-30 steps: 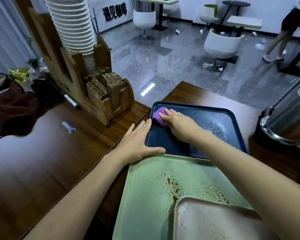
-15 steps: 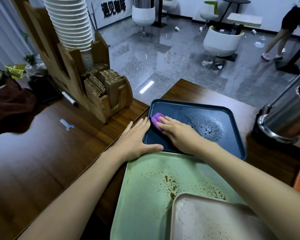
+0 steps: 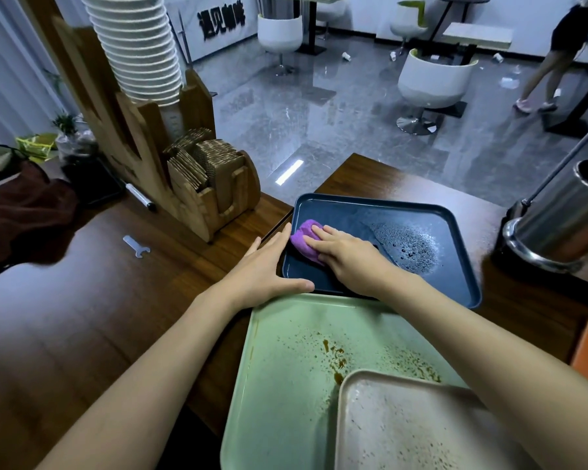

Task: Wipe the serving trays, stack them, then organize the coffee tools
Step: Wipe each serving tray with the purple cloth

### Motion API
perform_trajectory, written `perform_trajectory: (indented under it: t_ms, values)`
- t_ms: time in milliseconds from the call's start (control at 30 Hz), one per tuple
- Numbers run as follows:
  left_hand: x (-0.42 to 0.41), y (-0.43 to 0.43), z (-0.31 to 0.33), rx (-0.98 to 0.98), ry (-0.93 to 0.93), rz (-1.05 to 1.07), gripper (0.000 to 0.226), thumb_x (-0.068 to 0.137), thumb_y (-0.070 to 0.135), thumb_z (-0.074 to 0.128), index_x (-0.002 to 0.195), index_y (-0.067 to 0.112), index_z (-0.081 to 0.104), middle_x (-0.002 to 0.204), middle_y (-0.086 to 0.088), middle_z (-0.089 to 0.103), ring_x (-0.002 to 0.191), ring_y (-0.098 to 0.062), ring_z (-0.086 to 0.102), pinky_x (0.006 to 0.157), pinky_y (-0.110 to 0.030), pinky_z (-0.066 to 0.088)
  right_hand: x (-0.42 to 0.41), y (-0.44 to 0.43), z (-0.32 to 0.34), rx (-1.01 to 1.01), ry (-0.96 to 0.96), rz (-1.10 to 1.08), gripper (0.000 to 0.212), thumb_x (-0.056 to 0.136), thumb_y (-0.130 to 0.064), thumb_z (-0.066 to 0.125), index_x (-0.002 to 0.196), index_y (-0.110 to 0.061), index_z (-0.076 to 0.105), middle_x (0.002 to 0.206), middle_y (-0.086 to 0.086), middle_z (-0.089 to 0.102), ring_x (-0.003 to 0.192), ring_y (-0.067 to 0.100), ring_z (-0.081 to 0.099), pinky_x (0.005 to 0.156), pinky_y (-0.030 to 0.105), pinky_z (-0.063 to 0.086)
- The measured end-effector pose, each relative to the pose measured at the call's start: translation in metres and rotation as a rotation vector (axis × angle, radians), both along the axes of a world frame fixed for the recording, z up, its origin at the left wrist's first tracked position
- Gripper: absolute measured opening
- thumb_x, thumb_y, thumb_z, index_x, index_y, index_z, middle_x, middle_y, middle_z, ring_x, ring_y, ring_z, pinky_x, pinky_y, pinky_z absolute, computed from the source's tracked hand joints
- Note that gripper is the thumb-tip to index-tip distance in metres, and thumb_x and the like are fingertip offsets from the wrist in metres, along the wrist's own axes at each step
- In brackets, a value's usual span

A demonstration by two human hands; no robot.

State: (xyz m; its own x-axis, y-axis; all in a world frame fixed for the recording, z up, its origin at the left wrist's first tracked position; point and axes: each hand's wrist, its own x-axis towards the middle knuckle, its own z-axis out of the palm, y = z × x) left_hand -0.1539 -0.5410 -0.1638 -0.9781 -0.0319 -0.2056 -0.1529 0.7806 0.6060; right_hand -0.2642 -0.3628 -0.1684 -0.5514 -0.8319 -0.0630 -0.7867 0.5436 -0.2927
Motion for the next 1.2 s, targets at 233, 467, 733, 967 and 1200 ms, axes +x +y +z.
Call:
perform_trajectory:
  t_ms: [233, 467, 733, 967, 1200]
  values:
    - [0.0, 0.0, 0.002, 0.0, -0.026, -0.009, 0.108, 0.087, 0.055, 0.071, 0.163, 0.025, 0.001, 0.17, 0.009, 0.002, 0.13, 0.008, -0.011, 0.118, -0.021, -0.005, 0.008, 0.003, -0.007, 0.013, -0.087, 0.163, 0.051, 0.106, -0.015, 0.038, 0.151, -0.04, 0.04, 0.164, -0.016, 0.022, 0.154, 0.015, 0.015, 0.121, 0.034, 0.019]
    - [-0.007, -0.01, -0.013, -0.107, 0.006, -0.061, 0.138, 0.06, 0.101, 0.043, 0.164, 0.024, -0.003, 0.171, 0.006, -0.002, 0.151, 0.003, -0.01, 0.126, -0.031, -0.006, 0.011, 0.031, -0.005, 0.056, -0.095, 0.179, 0.059, 0.105, -0.012, 0.038, 0.151, -0.049, 0.033, 0.161, -0.026, 0.019, 0.153, 0.011, 0.016, 0.118, 0.044, 0.031]
    - [-0.003, -0.005, -0.007, -0.073, -0.012, -0.048, 0.111, 0.086, 0.065, 0.067, 0.163, 0.028, -0.003, 0.17, 0.008, -0.003, 0.132, 0.009, -0.015, 0.117, -0.022, -0.01, -0.018, 0.016, -0.011, 0.059, -0.039, 0.059, 0.06, 0.103, -0.008, 0.035, 0.154, -0.039, 0.035, 0.165, -0.017, 0.017, 0.154, 0.019, 0.016, 0.119, 0.046, 0.028]
    - [-0.003, -0.006, -0.01, -0.102, -0.003, -0.069, 0.11, 0.086, 0.068, 0.063, 0.164, 0.026, -0.003, 0.171, 0.005, -0.003, 0.135, 0.009, -0.015, 0.121, -0.026, -0.011, -0.028, -0.016, -0.004, 0.022, 0.031, -0.093, 0.06, 0.099, 0.0, 0.037, 0.153, -0.026, 0.04, 0.166, -0.003, 0.022, 0.153, 0.026, 0.017, 0.118, 0.039, 0.024]
    - [-0.007, -0.01, -0.018, -0.136, 0.024, -0.071, 0.115, 0.083, 0.073, 0.062, 0.164, 0.024, -0.003, 0.171, 0.005, -0.002, 0.148, 0.005, -0.01, 0.127, -0.033, -0.006, 0.019, 0.042, -0.012, 0.058, -0.049, 0.082, 0.064, 0.102, -0.007, 0.038, 0.153, -0.046, 0.033, 0.163, -0.023, 0.016, 0.153, 0.013, 0.015, 0.119, 0.039, 0.027]
